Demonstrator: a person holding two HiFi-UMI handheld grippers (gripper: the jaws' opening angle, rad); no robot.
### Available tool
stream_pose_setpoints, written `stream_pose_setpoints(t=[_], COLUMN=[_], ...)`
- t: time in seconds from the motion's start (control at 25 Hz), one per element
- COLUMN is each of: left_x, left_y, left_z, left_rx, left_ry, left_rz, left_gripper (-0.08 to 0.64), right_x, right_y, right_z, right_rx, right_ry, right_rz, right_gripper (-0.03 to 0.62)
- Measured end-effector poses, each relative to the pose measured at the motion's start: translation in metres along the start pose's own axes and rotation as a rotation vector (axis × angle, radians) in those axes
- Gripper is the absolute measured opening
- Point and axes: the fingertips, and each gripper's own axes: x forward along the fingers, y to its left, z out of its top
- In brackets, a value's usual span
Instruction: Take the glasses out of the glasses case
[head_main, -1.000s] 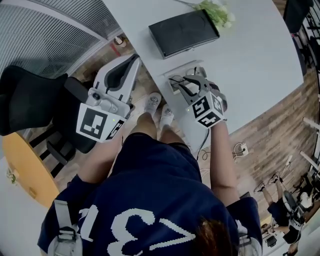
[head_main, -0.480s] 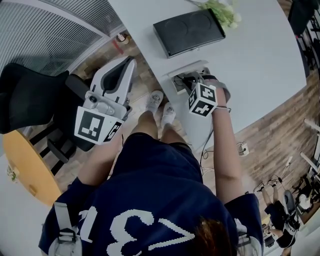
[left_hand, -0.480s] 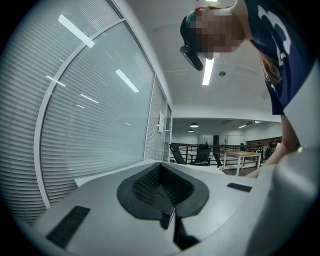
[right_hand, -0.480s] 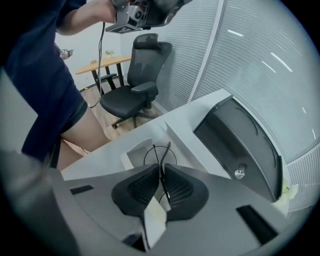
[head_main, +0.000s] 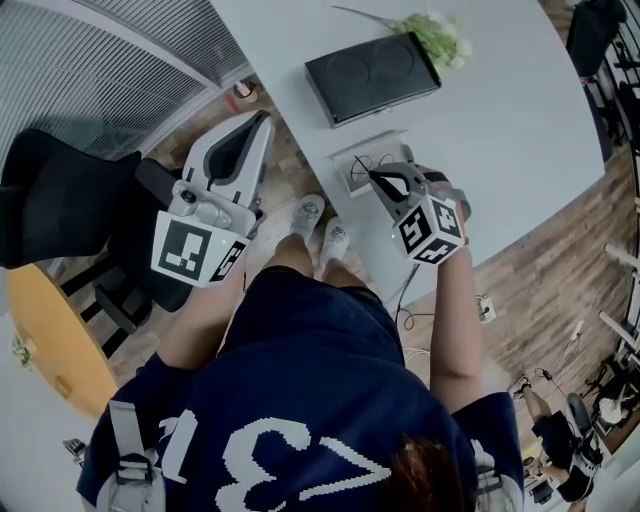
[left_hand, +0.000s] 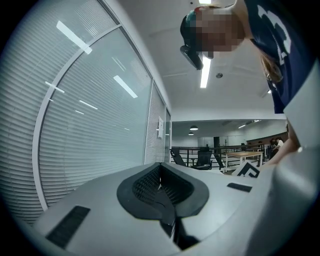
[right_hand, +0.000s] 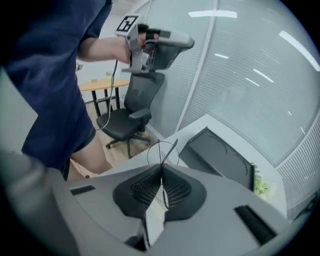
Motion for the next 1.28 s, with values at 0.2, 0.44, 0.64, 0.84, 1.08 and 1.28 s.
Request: stream_pose_setpoints(t=[0.2,0.44,0.64,0.84,1.08,1.28], left_x=[0.004,0.020,0.048,0.077,0.093,0.088], left_y=[0.000,-0.013,-0.043,-0.078,-0.113,-0.123], left_z=[0.018,0.031,0.027,0.022,0.011,-0.006], left_rx=[0.029,0.057,0.040,0.028,0.017,0.001], left_ry=[-0.030,-0.060,-0.066,-0.074,-0.056,-0.010], left_rz=[0.009,-0.034,-0.126,-0.228,-0.325,-0.351], left_gripper=[0.014,0.014,0.014,0.014,0.014,0.014], right_x=[-0.046,-0.108,-0.151,-0.195,-0.166,-0.097], right_y=[-0.044,-0.087,-0.096,-0.088,-0.044,0.008], right_z=[0.046,0.059,0.005,-0.038,-0.091,-0.139], right_rx=[0.243,0.499,0.758,0.852,1.061,1.253], right_ry=[-0.294,-0.511,-0.532,-0.494,-0.248,-0.081], right_rz=[-0.170,-0.395,-0.528,-0.652,-0.568,-0.419], right_gripper=[0.031,0.031,0.031,0.031,0.031,0.031])
